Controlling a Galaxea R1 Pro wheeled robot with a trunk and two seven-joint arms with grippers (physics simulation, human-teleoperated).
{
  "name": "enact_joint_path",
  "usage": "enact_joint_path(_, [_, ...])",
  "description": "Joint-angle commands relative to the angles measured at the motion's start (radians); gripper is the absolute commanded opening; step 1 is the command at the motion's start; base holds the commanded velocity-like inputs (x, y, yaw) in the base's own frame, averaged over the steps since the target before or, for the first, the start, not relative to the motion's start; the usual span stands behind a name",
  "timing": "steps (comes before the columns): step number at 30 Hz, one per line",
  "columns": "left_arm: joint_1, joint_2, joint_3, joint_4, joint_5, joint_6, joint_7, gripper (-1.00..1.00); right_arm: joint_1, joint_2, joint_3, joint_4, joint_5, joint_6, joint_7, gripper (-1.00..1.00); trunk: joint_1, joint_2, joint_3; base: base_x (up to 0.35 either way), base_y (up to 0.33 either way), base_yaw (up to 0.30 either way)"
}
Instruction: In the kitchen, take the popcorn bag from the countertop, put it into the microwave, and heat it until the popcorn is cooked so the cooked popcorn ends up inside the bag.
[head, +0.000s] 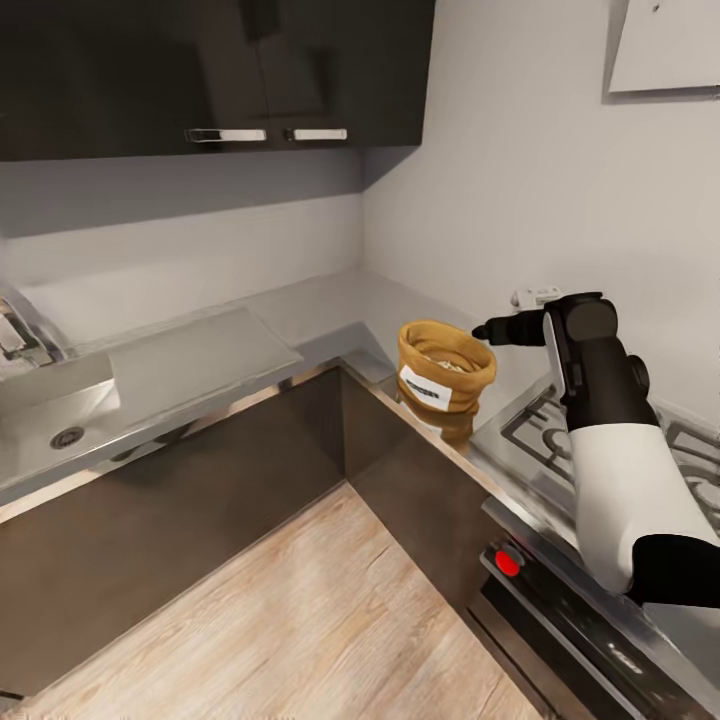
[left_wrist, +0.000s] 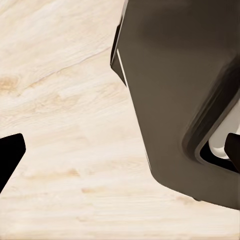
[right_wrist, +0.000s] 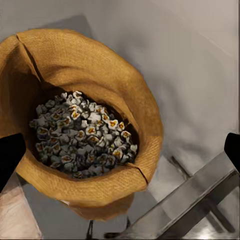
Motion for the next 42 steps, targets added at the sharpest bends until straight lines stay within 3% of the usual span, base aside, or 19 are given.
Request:
enact_joint_path(1, [0.000, 0.000, 0.001, -0.002, 0.004, -0.002, 0.003, 1.00, -0.001, 0.000, -0.001, 0.000, 0.010, 0.003, 0.010, 1.00, 0.000, -0.001, -0.001, -0.345, 0.000, 0.000])
enact_joint_path(13, [0.000, 0.001, 0.001, -0.013, 0.006, 0.000, 0.004, 1.00, -0.001, -0.013, -0.004, 0.009, 0.009, 0.003, 0.017, 1.00, 0.000, -0.001, -0.001, -0.088, -0.013, 0.000])
enact_joint_path(27, [0.000, 0.001, 0.000, -0.016, 0.006, 0.000, 0.004, 1.00, -0.001, -0.014, -0.005, 0.009, 0.008, 0.003, 0.006, 1.00, 0.000, -0.001, -0.001, 0.000, -0.237, 0.004])
enact_joint_path(42, [0.000, 0.001, 0.001, -0.017, 0.006, 0.000, 0.004, 1.00, -0.001, -0.014, -0.007, 0.009, 0.006, 0.003, 0.005, 1.00, 0.000, -0.001, -0.001, 0.000, -0.010, 0.255])
